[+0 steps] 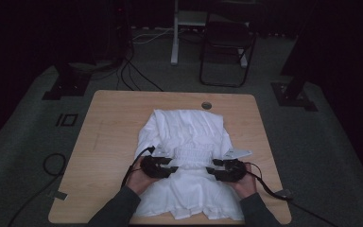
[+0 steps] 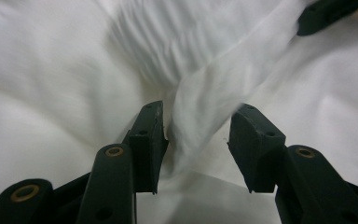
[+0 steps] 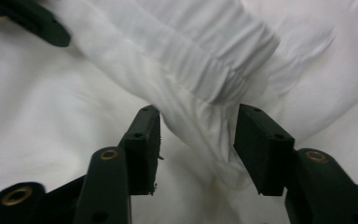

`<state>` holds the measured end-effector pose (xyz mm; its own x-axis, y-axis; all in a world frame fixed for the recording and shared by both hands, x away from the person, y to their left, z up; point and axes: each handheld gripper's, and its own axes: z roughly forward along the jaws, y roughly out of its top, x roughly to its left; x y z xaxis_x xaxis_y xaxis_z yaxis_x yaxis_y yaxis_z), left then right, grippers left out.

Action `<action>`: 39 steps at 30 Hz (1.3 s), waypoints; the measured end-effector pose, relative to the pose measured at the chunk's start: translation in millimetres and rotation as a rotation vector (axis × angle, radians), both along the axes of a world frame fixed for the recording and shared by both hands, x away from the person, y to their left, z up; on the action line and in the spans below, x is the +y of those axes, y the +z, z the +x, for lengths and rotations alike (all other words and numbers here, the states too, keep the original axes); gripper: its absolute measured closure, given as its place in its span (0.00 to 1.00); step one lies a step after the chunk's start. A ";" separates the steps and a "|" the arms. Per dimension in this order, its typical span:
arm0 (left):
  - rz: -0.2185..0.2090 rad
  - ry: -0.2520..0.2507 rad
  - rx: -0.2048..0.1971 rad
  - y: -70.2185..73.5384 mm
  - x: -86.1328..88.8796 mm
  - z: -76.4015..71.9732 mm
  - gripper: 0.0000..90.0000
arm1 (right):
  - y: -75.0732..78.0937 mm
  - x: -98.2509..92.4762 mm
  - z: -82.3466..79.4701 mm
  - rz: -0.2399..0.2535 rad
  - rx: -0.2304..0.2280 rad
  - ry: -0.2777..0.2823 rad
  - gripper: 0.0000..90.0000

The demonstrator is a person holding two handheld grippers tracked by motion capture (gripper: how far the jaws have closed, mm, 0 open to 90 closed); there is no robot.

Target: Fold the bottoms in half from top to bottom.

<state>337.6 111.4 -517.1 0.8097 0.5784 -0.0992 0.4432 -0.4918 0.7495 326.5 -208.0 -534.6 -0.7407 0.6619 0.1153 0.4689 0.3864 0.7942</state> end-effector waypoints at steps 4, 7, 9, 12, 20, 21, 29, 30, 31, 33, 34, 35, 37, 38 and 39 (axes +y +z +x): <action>-0.079 0.064 -0.015 17.8 14.7 7.9 0.89 | 20.0 -17.1 0.3 0.082 -0.035 -0.032 0.76; -0.062 0.088 -0.008 18.7 5.6 20.9 0.99 | 22.9 -19.2 12.7 0.072 -0.015 -0.129 0.97; -0.002 0.103 0.018 9.8 -6.4 31.2 0.99 | 16.2 -15.1 27.4 0.036 0.008 -0.177 0.99; 0.042 0.111 0.037 -0.6 -13.4 39.5 0.97 | 7.0 -10.5 40.5 0.010 0.044 -0.198 0.99; 0.112 0.137 0.072 -25.4 -25.9 53.6 0.91 | -17.6 -4.0 67.2 -0.036 0.113 -0.253 0.92; 0.112 0.137 0.072 -25.4 -25.9 53.6 0.90 | -18.1 -4.7 68.5 -0.037 0.114 -0.258 0.91; 0.053 0.117 0.041 -17.7 -27.4 46.3 0.86 | -10.3 -8.2 62.4 0.088 0.088 -0.140 0.86; 0.044 0.107 0.025 -15.8 -26.9 42.1 0.85 | -8.7 -8.8 58.4 0.094 0.079 -0.109 0.84; 0.044 0.107 0.025 -15.8 -26.9 42.1 0.85 | -7.4 -9.3 54.0 0.098 0.075 -0.077 0.83; 0.005 0.077 0.008 -12.8 -28.5 26.6 0.84 | -5.9 -10.4 43.9 0.108 0.062 -0.028 0.80; 0.005 0.061 0.002 -12.8 -29.2 22.5 0.84 | -5.2 -11.6 37.3 0.109 0.058 0.000 0.79; 0.008 0.037 0.003 -13.2 -30.0 16.8 0.84 | -4.7 -12.7 33.4 0.108 0.052 0.015 0.77; 0.018 0.007 -0.001 -13.8 -31.1 10.1 0.84 | -1.3 -16.8 22.0 0.112 0.024 0.051 0.75; 0.038 -0.012 -0.028 -12.7 -31.6 2.8 0.83 | 1.1 -19.4 18.4 0.108 0.008 0.047 0.74; 0.034 -0.005 -0.036 -11.2 -31.1 2.0 0.82 | 3.7 -22.0 16.4 0.100 -0.005 0.027 0.73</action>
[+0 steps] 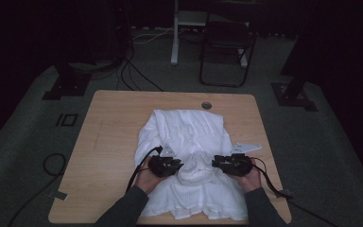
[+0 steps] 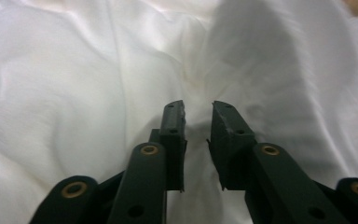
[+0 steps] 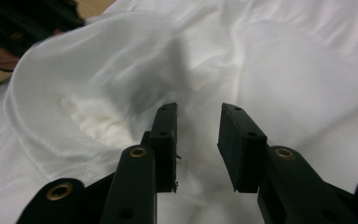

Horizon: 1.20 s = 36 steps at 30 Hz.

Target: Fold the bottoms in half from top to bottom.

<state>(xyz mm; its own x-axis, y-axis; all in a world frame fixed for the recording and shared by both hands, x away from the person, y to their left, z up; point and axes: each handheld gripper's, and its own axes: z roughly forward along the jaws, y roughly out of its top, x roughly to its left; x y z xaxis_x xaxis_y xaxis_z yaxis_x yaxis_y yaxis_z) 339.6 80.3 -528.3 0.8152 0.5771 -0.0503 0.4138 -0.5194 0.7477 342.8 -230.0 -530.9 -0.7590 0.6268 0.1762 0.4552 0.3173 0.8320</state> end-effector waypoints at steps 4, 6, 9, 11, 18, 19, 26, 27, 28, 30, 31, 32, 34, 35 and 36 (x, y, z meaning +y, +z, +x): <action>-0.033 0.021 0.004 5.2 -0.3 5.3 0.82 | 9.4 -6.5 5.5 0.022 -0.016 -0.072 0.72; -0.033 0.016 0.004 5.5 -1.6 5.2 0.81 | 11.6 -4.7 7.5 0.037 -0.015 -0.069 0.71; 0.005 -0.034 0.002 1.5 -9.0 -2.4 0.79 | 12.6 9.6 5.4 0.043 -0.009 -0.006 0.70; 0.007 -0.060 0.008 -1.3 -10.2 -8.6 0.79 | 10.0 14.5 0.6 0.066 0.007 0.022 0.70; 0.034 -0.109 0.017 -8.6 -10.8 -25.5 0.79 | 11.5 14.2 -11.1 0.075 -0.020 0.016 0.67; 0.026 -0.114 0.017 -8.2 -10.7 -30.0 0.79 | 12.3 13.8 -10.4 0.092 -0.007 0.012 0.66; 0.023 -0.125 0.039 -12.2 -5.2 -35.8 0.78 | -7.2 30.4 -26.6 -0.009 0.027 0.091 0.69; 0.019 -0.121 0.046 -14.6 -1.6 -36.2 0.78 | -12.2 32.9 -31.0 -0.045 0.028 0.099 0.71; 0.019 -0.121 0.046 -14.6 -1.6 -36.2 0.77 | -18.9 34.3 -35.7 -0.091 0.029 0.105 0.74; 0.000 -0.111 0.059 -15.6 8.9 -38.0 0.76 | -27.8 32.8 -41.0 -0.131 0.048 0.113 0.80; -0.013 -0.103 0.057 -13.6 12.0 -38.8 0.76 | -28.2 30.4 -42.2 -0.120 0.054 0.119 0.82; -0.012 -0.090 0.040 -10.1 15.1 -39.3 0.75 | -26.0 28.5 -42.1 -0.117 0.059 0.125 0.83; -0.015 -0.071 0.001 -2.6 20.2 -37.6 0.73 | -19.0 25.7 -40.3 -0.104 0.040 0.125 0.81; -0.013 -0.052 -0.021 2.1 22.8 -34.5 0.73 | -15.6 24.2 -38.8 -0.097 0.023 0.118 0.77; -0.010 -0.023 -0.048 8.1 26.3 -27.9 0.73 | -10.7 22.0 -35.9 -0.092 -0.008 0.087 0.74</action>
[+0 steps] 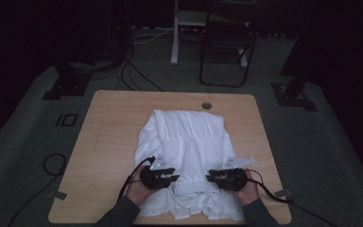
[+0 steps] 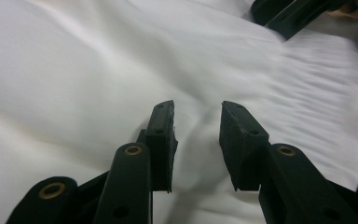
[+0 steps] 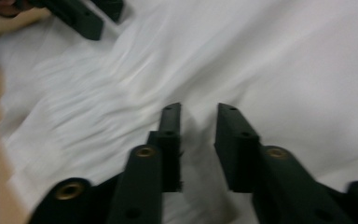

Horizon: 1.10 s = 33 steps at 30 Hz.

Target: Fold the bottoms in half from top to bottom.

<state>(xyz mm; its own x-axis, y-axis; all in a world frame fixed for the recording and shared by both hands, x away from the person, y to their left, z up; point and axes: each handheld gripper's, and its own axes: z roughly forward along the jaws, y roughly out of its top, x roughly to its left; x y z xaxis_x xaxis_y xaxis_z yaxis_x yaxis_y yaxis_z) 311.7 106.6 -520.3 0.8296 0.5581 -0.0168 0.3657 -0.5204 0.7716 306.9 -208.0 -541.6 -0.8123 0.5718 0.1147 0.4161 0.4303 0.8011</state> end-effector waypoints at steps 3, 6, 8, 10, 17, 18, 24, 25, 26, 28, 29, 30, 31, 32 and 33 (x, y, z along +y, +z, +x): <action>-0.018 0.081 -0.035 11.0 6.1 24.4 0.71 | 15.2 -7.4 20.9 0.021 -0.068 -0.107 0.68; 0.018 0.148 -0.018 11.4 5.9 60.3 0.70 | 21.7 -9.1 47.5 0.031 -0.088 -0.173 0.66; 0.047 0.171 -0.009 5.8 4.2 74.3 0.70 | 21.8 -7.9 60.6 0.023 -0.094 -0.204 0.65; 0.080 0.199 0.018 -7.0 3.8 88.8 0.71 | 13.6 -4.2 88.1 -0.015 -0.076 -0.269 0.64; 0.043 0.216 0.056 -33.5 16.2 91.2 0.80 | -23.8 2.0 107.0 -0.071 -0.020 -0.327 0.63; 0.045 0.213 0.053 -33.7 17.3 88.5 0.80 | -24.8 1.1 104.5 -0.057 -0.017 -0.334 0.63; 0.007 0.210 0.051 -38.0 26.2 58.2 0.80 | -28.0 2.7 77.5 -0.049 -0.028 -0.319 0.63; 0.005 0.205 0.052 -38.4 28.0 52.1 0.80 | -28.2 2.9 72.0 -0.053 -0.030 -0.311 0.63; 0.004 0.204 0.053 -38.7 29.3 45.8 0.80 | -28.5 3.1 66.5 -0.052 -0.028 -0.304 0.63; 0.010 0.197 0.051 -38.8 30.5 34.1 0.80 | -29.1 3.3 54.0 -0.045 -0.024 -0.291 0.63; 0.015 0.196 0.052 -38.8 31.1 28.6 0.80 | -29.4 3.5 49.7 -0.042 -0.022 -0.288 0.63; 0.017 0.194 0.049 -39.0 31.3 23.3 0.80 | -29.7 3.9 44.0 -0.041 -0.021 -0.283 0.63; 0.017 0.194 0.049 -39.0 31.3 23.3 0.80 | -29.7 3.9 44.0 -0.041 -0.021 -0.283 0.63; 0.030 0.188 0.049 -38.5 31.8 13.8 0.80 | -29.9 4.3 38.5 -0.042 -0.021 -0.275 0.63; 0.038 0.186 0.052 -38.0 32.1 10.6 0.80 | -30.3 4.9 28.9 -0.041 -0.019 -0.266 0.63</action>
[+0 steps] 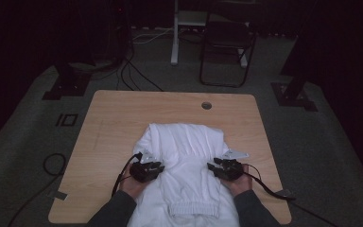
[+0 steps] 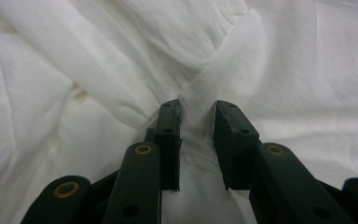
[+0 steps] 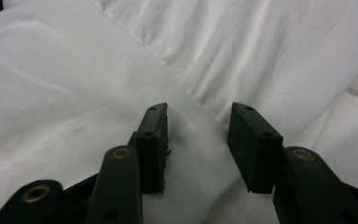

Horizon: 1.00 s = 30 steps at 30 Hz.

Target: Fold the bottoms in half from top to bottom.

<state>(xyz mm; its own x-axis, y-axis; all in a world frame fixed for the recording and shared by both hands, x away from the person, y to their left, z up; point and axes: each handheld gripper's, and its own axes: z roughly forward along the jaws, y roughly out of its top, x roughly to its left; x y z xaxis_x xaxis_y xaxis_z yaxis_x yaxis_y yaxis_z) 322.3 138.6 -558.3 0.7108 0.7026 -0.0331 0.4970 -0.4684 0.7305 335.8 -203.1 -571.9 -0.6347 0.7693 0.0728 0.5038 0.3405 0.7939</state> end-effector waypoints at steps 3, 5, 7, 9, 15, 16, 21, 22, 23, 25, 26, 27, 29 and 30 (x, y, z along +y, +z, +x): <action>0.019 -0.012 0.014 2.4 0.0 -9.1 0.80 | 0.1 1.5 -9.5 -0.005 0.003 0.014 0.63; 0.033 -0.024 0.010 7.7 1.0 -9.2 0.78 | -0.1 2.1 -11.4 -0.013 -0.003 0.018 0.63; 0.024 -0.008 -0.023 16.8 2.9 -3.6 0.72 | -0.2 2.1 -10.8 -0.012 -0.004 0.018 0.64; 0.018 0.030 -0.066 29.0 5.3 9.1 0.68 | -0.5 1.4 -10.4 -0.004 -0.002 0.018 0.64; -0.026 0.204 -0.107 55.9 14.7 75.8 0.50 | -0.6 0.6 -10.0 0.005 0.005 0.017 0.64; -0.031 0.229 -0.100 55.5 15.9 85.9 0.47 | -0.4 0.4 -10.0 0.009 0.009 0.017 0.64; -0.074 0.294 -0.011 37.7 22.1 119.5 0.38 | -0.5 -0.3 -9.4 0.016 0.012 0.018 0.64; -0.082 0.294 0.009 32.9 23.2 122.7 0.38 | -0.5 -0.5 -9.3 0.017 0.013 0.018 0.64; -0.089 0.290 0.018 28.8 24.2 124.3 0.39 | -0.6 -0.7 -9.2 0.019 0.014 0.019 0.64; -0.101 0.262 0.034 24.4 27.1 124.8 0.55 | -0.6 -0.8 -9.1 0.021 0.015 0.019 0.64; -0.097 0.255 0.030 24.1 28.0 123.4 0.66 | -0.6 -0.8 -9.2 0.021 0.015 0.019 0.64; -0.094 0.246 0.011 24.8 29.1 121.0 0.77 | -0.6 -0.8 -9.2 0.021 0.015 0.019 0.64; -0.105 0.249 -0.011 27.9 32.9 116.9 0.89 | -0.6 -0.8 -9.1 0.021 0.015 0.019 0.64; -0.113 0.257 -0.022 29.7 35.4 115.0 0.90 | -0.6 -0.7 -9.2 0.020 0.015 0.018 0.64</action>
<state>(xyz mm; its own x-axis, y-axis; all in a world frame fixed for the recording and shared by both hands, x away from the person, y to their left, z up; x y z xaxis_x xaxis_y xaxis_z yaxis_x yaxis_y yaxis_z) 437.3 174.0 -528.6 0.5112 0.8526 -0.1084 0.5727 -0.2439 0.7827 326.6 -203.8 -572.5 -0.6472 0.7559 0.0982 0.5098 0.3335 0.7930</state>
